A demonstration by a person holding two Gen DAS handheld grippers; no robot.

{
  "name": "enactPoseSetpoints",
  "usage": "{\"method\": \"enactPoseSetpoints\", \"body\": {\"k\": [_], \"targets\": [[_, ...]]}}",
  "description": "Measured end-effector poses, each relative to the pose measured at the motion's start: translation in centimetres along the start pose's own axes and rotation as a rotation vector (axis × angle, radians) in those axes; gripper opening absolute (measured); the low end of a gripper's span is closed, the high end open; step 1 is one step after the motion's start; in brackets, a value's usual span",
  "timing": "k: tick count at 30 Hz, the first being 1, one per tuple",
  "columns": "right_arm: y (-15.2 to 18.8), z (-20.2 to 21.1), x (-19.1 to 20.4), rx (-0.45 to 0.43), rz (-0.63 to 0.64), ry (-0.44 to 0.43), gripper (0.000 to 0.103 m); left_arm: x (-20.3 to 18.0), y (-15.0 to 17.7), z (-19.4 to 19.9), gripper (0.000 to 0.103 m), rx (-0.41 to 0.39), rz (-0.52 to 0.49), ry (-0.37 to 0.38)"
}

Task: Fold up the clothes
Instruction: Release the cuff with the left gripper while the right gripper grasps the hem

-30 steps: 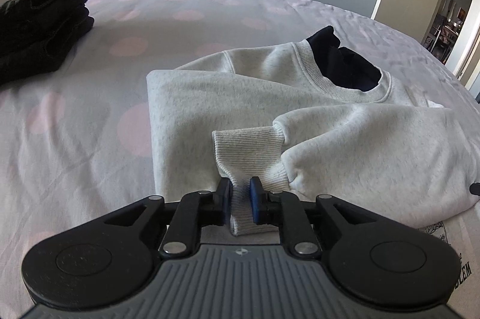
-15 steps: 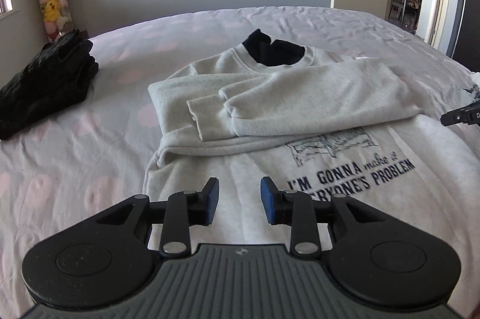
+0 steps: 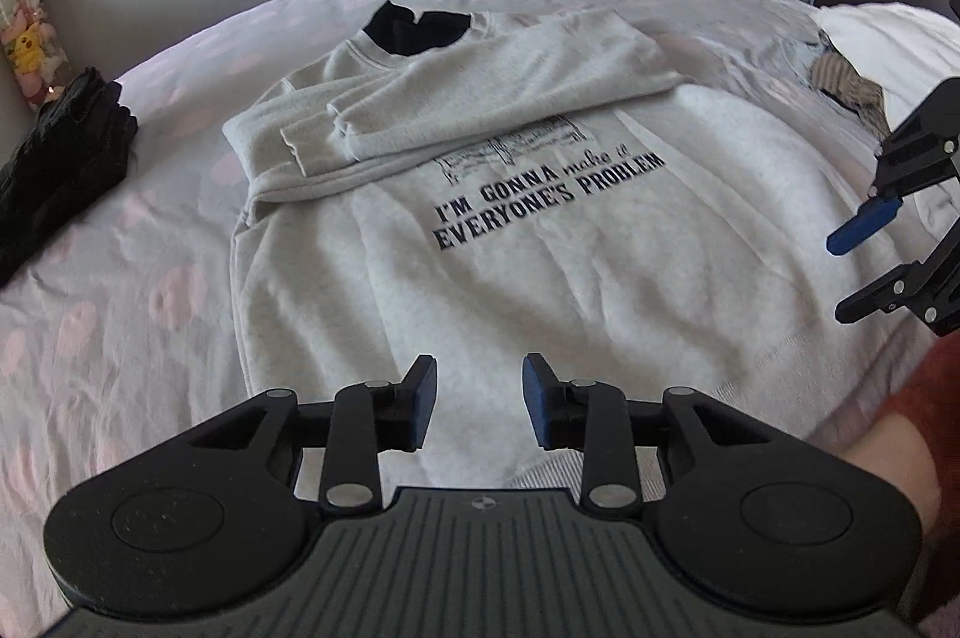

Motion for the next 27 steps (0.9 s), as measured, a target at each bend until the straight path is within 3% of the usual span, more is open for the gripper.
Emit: {"method": "enactPoseSetpoints", "body": {"k": [2, 9, 14, 27], "targets": [[0.5, -0.3, 2.3, 0.031, 0.091, 0.001, 0.05, -0.9, 0.9, 0.0, 0.037, 0.027, -0.028, 0.006], [2.0, -2.4, 7.7, 0.125, 0.351, 0.066, 0.053, -2.9, 3.4, -0.1, 0.038, 0.091, -0.074, 0.023], [2.3, -3.9, 8.9, 0.143, 0.402, 0.099, 0.053, -2.9, 3.5, 0.3, 0.038, 0.081, -0.064, 0.037], [0.7, -5.0, 8.8, 0.112, 0.382, 0.179, 0.048, -2.1, 3.8, 0.2, 0.039, 0.059, -0.019, 0.05]]}}
Point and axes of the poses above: each gripper's, at about its wrist camera, not at the fingertips, and z roughly against the way its jaws point, x to its left, y to its underside, the point moved 6 cm from there along -z, roughly the way its jaws point, and after that the axes turned 8 degrees about y, right-handed, at the moved point
